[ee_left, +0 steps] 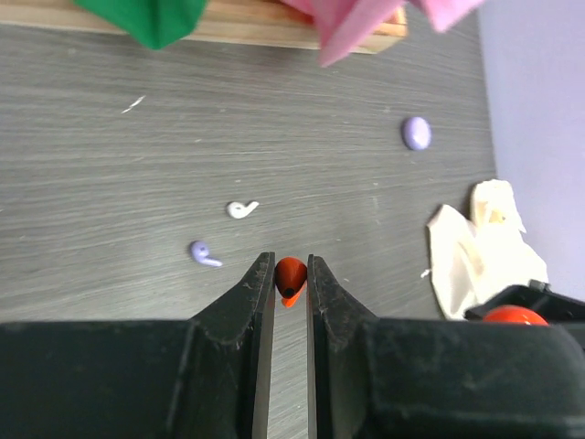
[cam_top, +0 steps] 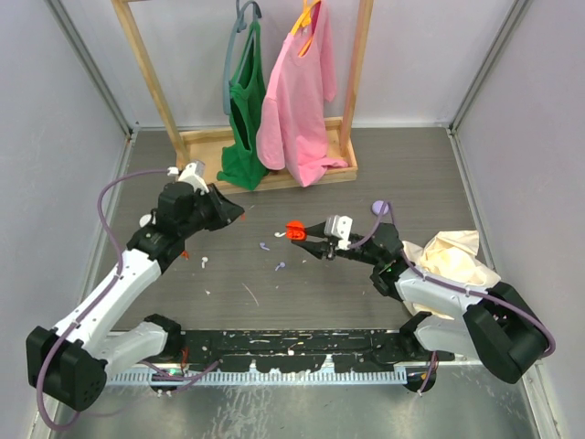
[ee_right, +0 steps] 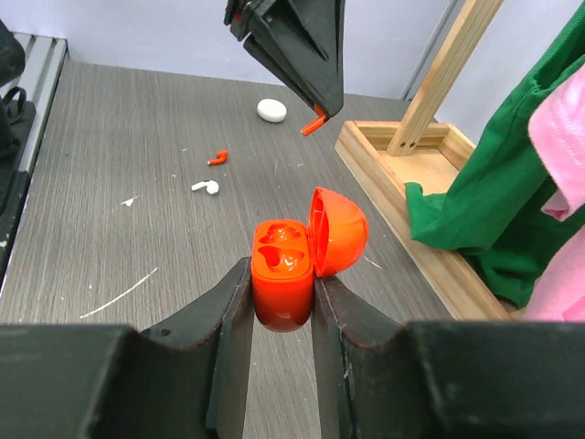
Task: Insert the wireless bluetooth earbuds into the charging case
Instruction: Place the earbud in the charging case.
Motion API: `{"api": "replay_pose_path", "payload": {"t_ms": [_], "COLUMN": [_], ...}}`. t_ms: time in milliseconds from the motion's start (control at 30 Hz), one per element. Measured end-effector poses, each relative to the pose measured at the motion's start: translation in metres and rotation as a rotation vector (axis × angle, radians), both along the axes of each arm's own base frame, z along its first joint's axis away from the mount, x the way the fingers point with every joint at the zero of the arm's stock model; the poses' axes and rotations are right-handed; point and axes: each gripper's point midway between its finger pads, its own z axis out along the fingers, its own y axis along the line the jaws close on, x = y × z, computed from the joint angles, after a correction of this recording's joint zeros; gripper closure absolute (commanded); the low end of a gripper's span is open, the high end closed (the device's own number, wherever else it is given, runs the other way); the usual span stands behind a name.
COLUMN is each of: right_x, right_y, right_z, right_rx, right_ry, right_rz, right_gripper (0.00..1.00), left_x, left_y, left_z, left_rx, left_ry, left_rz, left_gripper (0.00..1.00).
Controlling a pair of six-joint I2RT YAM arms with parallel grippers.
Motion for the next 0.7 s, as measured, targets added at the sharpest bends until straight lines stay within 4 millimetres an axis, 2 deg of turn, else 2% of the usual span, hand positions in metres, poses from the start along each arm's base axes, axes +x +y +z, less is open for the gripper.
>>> {"api": "replay_pose_path", "payload": {"t_ms": [167,400,533,700], "right_x": [0.002,0.002,0.001,0.000], "right_y": [-0.001,-0.001,-0.001,0.001], "right_z": [0.008,0.022,0.036,0.043], "right_rx": [0.033,0.089,0.137,0.181], "right_ry": [0.014,0.009,-0.008,0.005], "right_rz": [-0.015,-0.022,-0.018,-0.006], "right_gripper": [0.99,0.99,0.99,0.99], "left_x": [-0.011,-0.026,-0.036,-0.048], "left_y": [-0.020,-0.034,-0.042,-0.056], "left_z": [0.026,0.070,0.088,0.102], "left_rx": [-0.075,-0.184,-0.234,-0.285], "left_ry": [-0.129,-0.327,-0.412,-0.486], "left_rz": [-0.065,-0.135,-0.182,-0.250], "left_gripper": [0.94,0.93,0.92,0.91]}}
